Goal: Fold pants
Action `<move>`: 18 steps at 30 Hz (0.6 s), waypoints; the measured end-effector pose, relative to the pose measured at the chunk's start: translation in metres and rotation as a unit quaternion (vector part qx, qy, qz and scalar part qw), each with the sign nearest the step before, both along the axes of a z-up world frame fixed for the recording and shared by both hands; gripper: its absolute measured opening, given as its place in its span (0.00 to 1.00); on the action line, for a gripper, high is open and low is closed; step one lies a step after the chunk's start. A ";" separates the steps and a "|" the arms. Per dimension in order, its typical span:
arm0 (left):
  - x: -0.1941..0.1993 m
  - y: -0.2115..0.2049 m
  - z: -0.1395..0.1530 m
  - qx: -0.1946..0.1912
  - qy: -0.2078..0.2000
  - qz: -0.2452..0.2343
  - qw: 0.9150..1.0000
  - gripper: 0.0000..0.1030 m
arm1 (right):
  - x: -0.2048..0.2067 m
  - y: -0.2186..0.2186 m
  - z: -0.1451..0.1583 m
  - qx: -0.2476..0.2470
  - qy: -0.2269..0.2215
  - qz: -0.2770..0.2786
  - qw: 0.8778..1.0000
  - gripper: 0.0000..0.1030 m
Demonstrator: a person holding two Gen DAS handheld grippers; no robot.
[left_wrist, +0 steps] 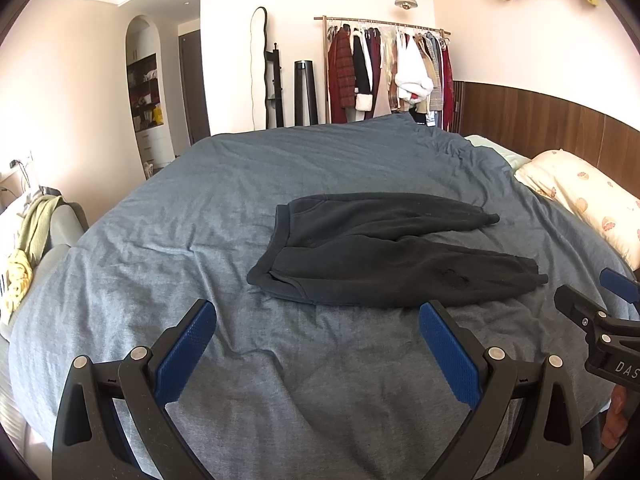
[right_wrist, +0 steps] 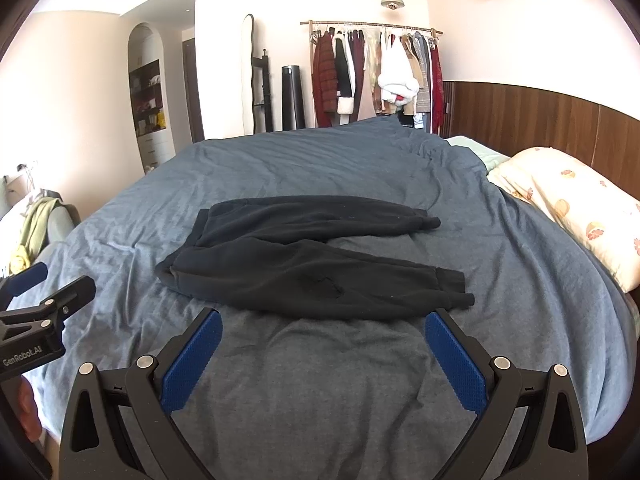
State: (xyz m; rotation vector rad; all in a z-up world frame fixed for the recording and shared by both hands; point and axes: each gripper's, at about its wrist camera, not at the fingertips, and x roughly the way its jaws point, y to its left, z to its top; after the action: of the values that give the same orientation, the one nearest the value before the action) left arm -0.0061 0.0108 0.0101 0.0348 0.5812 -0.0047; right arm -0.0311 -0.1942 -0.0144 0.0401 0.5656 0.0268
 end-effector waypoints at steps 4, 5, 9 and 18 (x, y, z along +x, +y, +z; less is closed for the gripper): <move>0.000 0.001 -0.002 0.003 0.000 0.001 1.000 1.00 | 0.000 0.000 0.000 0.000 0.000 0.000 1.000 1.00; -0.001 0.001 -0.003 0.002 0.000 0.002 1.000 1.00 | 0.000 0.000 0.000 0.000 0.000 0.000 1.000 1.00; -0.001 0.002 -0.004 0.001 0.001 0.002 1.000 1.00 | 0.000 0.002 0.000 -0.001 0.001 0.000 1.000 1.00; 0.000 0.005 -0.007 0.001 0.003 0.004 1.000 1.00 | 0.000 0.005 -0.002 -0.002 0.004 0.003 1.000 1.00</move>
State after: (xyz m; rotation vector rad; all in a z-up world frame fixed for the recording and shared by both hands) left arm -0.0064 0.0160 0.0028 0.0343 0.5878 0.0039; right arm -0.0309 -0.1893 -0.0169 0.0351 0.5738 0.0310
